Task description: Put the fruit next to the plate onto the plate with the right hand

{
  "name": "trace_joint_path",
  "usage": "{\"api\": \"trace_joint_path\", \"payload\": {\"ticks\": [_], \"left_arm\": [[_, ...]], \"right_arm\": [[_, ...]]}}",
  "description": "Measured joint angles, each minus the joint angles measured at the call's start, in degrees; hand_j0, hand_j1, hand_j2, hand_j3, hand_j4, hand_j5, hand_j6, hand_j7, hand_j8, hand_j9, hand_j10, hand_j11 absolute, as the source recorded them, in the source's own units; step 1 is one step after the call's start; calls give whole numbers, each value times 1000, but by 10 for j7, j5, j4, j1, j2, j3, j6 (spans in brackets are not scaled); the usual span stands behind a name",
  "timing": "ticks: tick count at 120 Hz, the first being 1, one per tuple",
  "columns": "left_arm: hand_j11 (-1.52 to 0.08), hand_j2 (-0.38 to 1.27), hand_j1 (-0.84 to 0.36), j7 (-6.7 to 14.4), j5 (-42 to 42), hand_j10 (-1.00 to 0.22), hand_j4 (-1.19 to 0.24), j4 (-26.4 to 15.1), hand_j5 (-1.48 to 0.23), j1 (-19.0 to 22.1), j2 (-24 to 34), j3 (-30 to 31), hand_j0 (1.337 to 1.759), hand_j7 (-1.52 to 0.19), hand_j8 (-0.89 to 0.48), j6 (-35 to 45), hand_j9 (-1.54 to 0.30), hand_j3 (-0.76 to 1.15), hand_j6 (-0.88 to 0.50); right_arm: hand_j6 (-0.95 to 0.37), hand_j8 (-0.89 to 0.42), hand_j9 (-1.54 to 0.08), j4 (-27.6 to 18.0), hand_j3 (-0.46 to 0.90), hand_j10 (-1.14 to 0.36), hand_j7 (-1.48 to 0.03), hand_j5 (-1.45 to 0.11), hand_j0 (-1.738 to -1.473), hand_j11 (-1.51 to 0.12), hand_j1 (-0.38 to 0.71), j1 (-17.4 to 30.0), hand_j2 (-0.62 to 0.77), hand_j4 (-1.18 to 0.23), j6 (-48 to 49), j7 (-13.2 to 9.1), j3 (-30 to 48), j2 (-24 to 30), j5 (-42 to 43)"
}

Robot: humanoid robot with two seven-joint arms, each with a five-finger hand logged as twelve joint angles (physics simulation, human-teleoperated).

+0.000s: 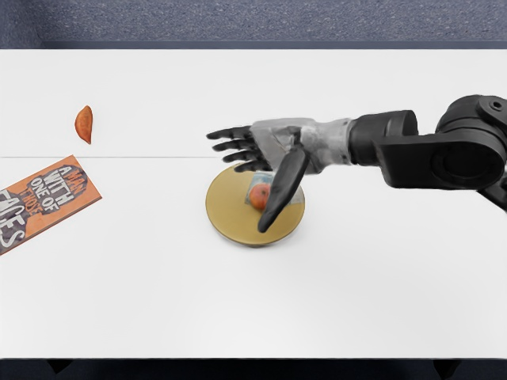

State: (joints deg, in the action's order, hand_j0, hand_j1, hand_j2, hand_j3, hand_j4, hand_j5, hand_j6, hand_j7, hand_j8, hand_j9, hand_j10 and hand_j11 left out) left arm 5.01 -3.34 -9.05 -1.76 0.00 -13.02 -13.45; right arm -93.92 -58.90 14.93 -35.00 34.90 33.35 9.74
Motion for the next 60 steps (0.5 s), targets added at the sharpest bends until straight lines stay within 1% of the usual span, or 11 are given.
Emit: {"api": "trace_joint_path", "payload": {"ticks": [7, 13, 22, 30, 43, 60], "left_arm": [[0, 0, 349, 0, 0, 0, 0, 0, 0, 0, 0, 0, 1658, 0, 0, 0, 0, 0, 0], [0, 0, 349, 0, 0, 0, 0, 0, 0, 0, 0, 0, 1658, 0, 0, 0, 0, 0, 0], [0, 0, 349, 0, 0, 0, 0, 0, 0, 0, 0, 0, 1658, 0, 0, 0, 0, 0, 0], [0, 0, 349, 0, 0, 0, 0, 0, 0, 0, 0, 0, 1658, 0, 0, 0, 0, 0, 0], [0, 0, 349, 0, 0, 0, 0, 0, 0, 0, 0, 0, 1658, 0, 0, 0, 0, 0, 0], [0, 0, 349, 0, 0, 0, 0, 0, 0, -4, 0, 0, 1658, 0, 0, 0, 0, 0, 0]], "right_arm": [[-5, -4, -8, 13, 0, -6, -7, -8, -1658, -8, -344, 21, 2, -6, 80, 0, 17, 26, -73], [-4, -3, -6, 29, 0, -5, -6, -6, -1658, -6, -345, 42, 2, -5, 126, 0, 25, 48, -145], [-2, -2, -4, 47, 0, -3, -4, -4, -1658, -4, -346, 71, 1, -3, 165, 0, 28, 90, -235], [-1, -1, -3, 58, 0, -2, -3, -3, -1658, -3, -347, 95, 1, -2, 182, 0, 23, 130, -295], [0, 0, -2, 76, 0, -1, -2, -2, -1658, -2, -348, 112, 1, 0, 194, 0, -5, 186, -362], [2, 2, -1, 85, 0, 1, -1, -1, -1658, -1, -349, 119, 1, 0, 199, 0, -29, 232, -393]]}}
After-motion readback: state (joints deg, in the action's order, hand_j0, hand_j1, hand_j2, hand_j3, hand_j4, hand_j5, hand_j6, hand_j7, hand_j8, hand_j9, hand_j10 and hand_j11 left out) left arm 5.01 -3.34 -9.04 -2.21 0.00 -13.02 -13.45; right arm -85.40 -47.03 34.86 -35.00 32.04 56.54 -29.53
